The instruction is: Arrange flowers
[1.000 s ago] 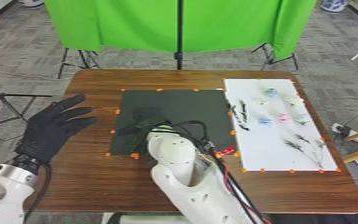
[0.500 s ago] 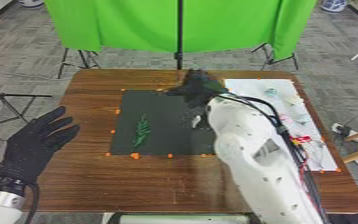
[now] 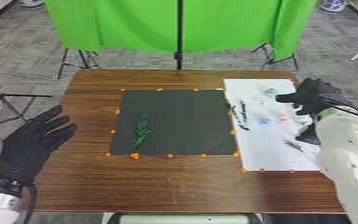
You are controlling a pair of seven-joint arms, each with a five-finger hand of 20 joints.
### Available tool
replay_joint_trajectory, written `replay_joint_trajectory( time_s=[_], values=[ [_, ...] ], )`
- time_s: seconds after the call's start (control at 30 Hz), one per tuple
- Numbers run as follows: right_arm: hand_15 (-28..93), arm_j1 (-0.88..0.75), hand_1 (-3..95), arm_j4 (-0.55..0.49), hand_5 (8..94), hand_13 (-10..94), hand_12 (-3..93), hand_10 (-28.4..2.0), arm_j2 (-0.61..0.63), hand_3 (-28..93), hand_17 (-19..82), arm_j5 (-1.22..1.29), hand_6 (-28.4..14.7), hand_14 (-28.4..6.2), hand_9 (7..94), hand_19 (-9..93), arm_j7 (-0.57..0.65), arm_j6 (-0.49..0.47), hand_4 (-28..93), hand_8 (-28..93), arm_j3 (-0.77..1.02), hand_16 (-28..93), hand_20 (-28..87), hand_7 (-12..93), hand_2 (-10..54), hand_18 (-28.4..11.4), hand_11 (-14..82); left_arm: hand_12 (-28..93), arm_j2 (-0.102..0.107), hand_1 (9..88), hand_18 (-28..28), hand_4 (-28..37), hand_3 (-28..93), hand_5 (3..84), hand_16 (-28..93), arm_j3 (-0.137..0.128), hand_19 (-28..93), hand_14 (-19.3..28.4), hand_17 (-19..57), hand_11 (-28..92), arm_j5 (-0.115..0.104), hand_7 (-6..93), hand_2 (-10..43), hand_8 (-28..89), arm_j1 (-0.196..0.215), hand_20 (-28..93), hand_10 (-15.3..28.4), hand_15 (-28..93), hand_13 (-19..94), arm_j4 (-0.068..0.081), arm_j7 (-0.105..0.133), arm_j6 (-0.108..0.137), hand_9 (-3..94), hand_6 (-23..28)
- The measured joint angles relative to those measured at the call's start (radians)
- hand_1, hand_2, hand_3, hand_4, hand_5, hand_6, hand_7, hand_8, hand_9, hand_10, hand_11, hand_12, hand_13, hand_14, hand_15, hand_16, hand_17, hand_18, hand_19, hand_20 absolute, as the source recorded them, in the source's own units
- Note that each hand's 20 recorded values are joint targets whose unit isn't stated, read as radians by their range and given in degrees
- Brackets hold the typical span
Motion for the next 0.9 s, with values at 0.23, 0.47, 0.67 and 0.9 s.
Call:
replay_joint_trajectory(
  time_s=[0.23,0.47,0.67,0.9],
  values=[
    [72,-0.097,10.4,0.028,54.4,62,29.4,-14.8,0.032,74,28,0.005,-6.5,-11.1,64.6,84,0.066,-0.096,-28,-18,0.102,24,23,50,-6.3,-21.1,48.4,13,-0.006,25.4,22.5,-25.4,71,37.9,-2,0.001,49,16.3,-7.4,28,0.005,20.6,-3.8,-10,0.001,4,13.0,37,28,0.0,0.0,0.0,32.4,2.7],
    [73,-0.171,11.8,0.045,48.4,57,27.6,-15.6,0.032,71,26,0.026,-7.7,-12.0,57.9,81,0.086,-0.276,-28,-20,0.137,21,27,53,-9.3,-21.3,50.9,13,-0.006,25.3,22.5,-25.4,71,37.9,-2,0.001,49,16.3,-7.4,28,0.005,20.7,-3.8,-10,0.001,4,13.2,37,28,0.0,0.007,0.0,32.5,2.7],
    [73,-0.263,13.6,0.031,48.5,57,27.0,-14.8,0.043,71,26,0.046,-7.1,-11.5,58.0,81,0.06,-0.305,-28,-21,0.183,20,28,54,-9.5,-20.7,51.9,13,-0.005,25.3,22.4,-25.5,71,38.0,-2,0.0,49,16.4,-7.3,28,0.005,20.5,-3.8,-10,0.003,5,13.2,37,28,0.0,0.012,0.0,32.5,2.8],
    [73,-0.308,16.4,0.051,53.1,62,27.2,-13.1,0.054,73,29,-0.048,-5.1,-10.1,62.5,82,0.007,-0.189,-28,-22,0.155,21,29,56,-9.5,-19.9,53.1,13,0.01,25.2,22.4,-25.6,71,38.0,-2,0.001,49,16.3,-7.3,28,0.003,20.4,-3.8,-10,0.013,5,13.2,37,28,0.0,0.024,0.001,32.5,2.8]
  ],
)
